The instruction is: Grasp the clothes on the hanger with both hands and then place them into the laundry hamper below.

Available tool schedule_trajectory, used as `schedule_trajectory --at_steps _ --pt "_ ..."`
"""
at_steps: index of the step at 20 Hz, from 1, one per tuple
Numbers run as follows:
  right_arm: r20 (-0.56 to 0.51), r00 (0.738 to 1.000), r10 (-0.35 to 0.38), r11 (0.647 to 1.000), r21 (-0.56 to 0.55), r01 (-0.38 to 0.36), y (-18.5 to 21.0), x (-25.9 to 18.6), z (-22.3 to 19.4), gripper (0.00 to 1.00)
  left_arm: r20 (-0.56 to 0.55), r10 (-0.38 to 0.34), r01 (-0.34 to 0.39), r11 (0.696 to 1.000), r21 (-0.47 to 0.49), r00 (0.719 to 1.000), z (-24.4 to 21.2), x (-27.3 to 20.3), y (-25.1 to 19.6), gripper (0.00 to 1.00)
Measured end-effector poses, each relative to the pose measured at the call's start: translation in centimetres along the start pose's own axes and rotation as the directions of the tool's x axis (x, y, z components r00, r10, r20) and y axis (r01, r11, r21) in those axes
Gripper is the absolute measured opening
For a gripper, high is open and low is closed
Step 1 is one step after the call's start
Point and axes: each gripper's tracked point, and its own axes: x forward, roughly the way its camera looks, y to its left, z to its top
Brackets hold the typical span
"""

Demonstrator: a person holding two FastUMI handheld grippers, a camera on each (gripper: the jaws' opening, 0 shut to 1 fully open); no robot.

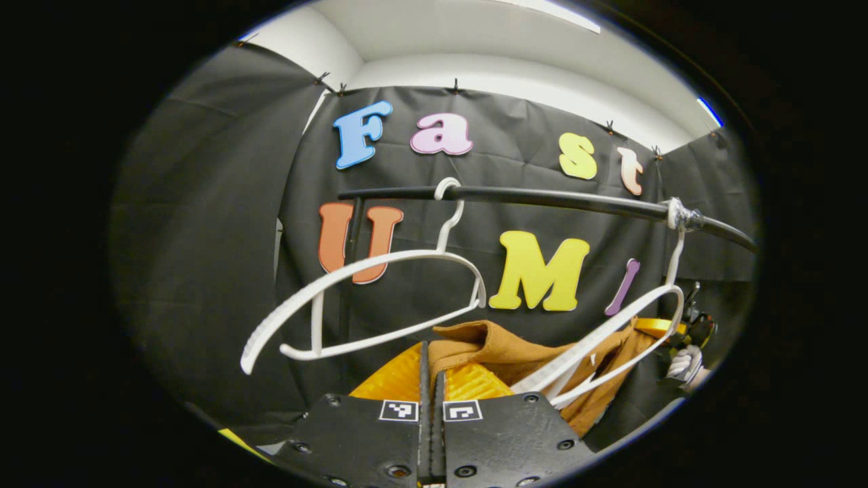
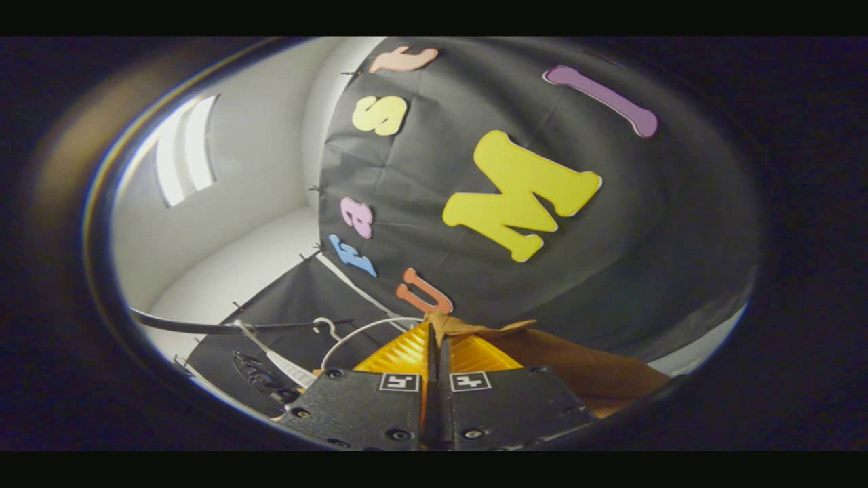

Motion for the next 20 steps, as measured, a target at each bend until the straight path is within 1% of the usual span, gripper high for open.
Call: schedule_trajectory --at_steps 1,2,3,6,8,10,11,14,16,17,18,20 --pt "-0.014 1.0 0.001 1.0 0.012 0.0 -0.6 0.1 -0.7 0.03 -0.013 0.005 -0.005 1.0 -0.021 1.0 -0.8 -0.1 0.4 0.04" --pt "-0.025 1.0 -0.005 1.0 0.013 0.005 -1.3 0.3 -1.6 0.03 -0.021 0.013 -0.013 1.0 -0.027 1.0 -1.6 -0.2 1.0 0.0" --pt "-0.044 0.999 -0.009 1.0 0.018 0.01 -1.8 0.3 -2.6 0.03 -0.033 0.021 -0.022 0.999 -0.027 0.999 -2.6 -0.4 1.5 0.04" --pt "-0.089 0.996 -0.029 0.998 0.058 0.034 -3.3 -0.8 -5.1 0.02 -0.076 0.05 -0.053 0.998 -0.038 0.996 -5.5 -1.0 2.7 0.04" --pt "-0.118 0.992 -0.046 0.995 0.083 0.056 -4.8 -1.6 -7.1 0.03 -0.108 0.068 -0.071 0.997 -0.026 0.992 -7.7 -1.9 2.8 0.04" --pt "-0.146 0.987 -0.064 0.991 0.106 0.08 -5.7 -3.0 -9.0 0.04 -0.14 0.069 -0.073 0.997 -0.025 0.988 -9.9 -3.1 2.3 0.04" --pt "-0.155 0.986 -0.065 0.989 0.12 0.084 -5.5 -3.9 -10.0 0.03 -0.149 0.066 -0.07 0.997 -0.027 0.987 -10.5 -3.6 1.8 0.0" --pt "-0.203 0.979 -0.029 0.991 0.124 0.055 -3.8 -5.3 -13.2 0.02 -0.164 0.055 -0.061 0.998 -0.034 0.985 -12.7 -6.0 0.3 0.0" --pt "-0.242 0.97 0.012 0.992 0.125 0.019 -1.4 -6.3 -15.7 0.03 -0.172 0.036 -0.043 0.999 -0.034 0.984 -13.4 -7.2 -1.3 0.0" --pt "-0.26 0.965 0.033 0.993 0.117 -0.002 0.1 -6.9 -16.9 0.03 -0.182 0.023 -0.03 0.999 -0.036 0.983 -13.7 -7.8 -2.1 0.04" --pt "-0.287 0.957 0.051 0.994 0.104 -0.021 1.6 -7.2 -18.0 0.03 -0.195 0.011 -0.017 0.999 -0.027 0.981 -14.1 -8.4 -2.8 0.0" --pt "-0.323 0.944 0.071 0.996 0.068 -0.051 4.0 -8.3 -20.2 0.02 -0.199 -0.026 0.021 0.999 -0.026 0.98 -14.4 -9.4 -4.5 0.0"
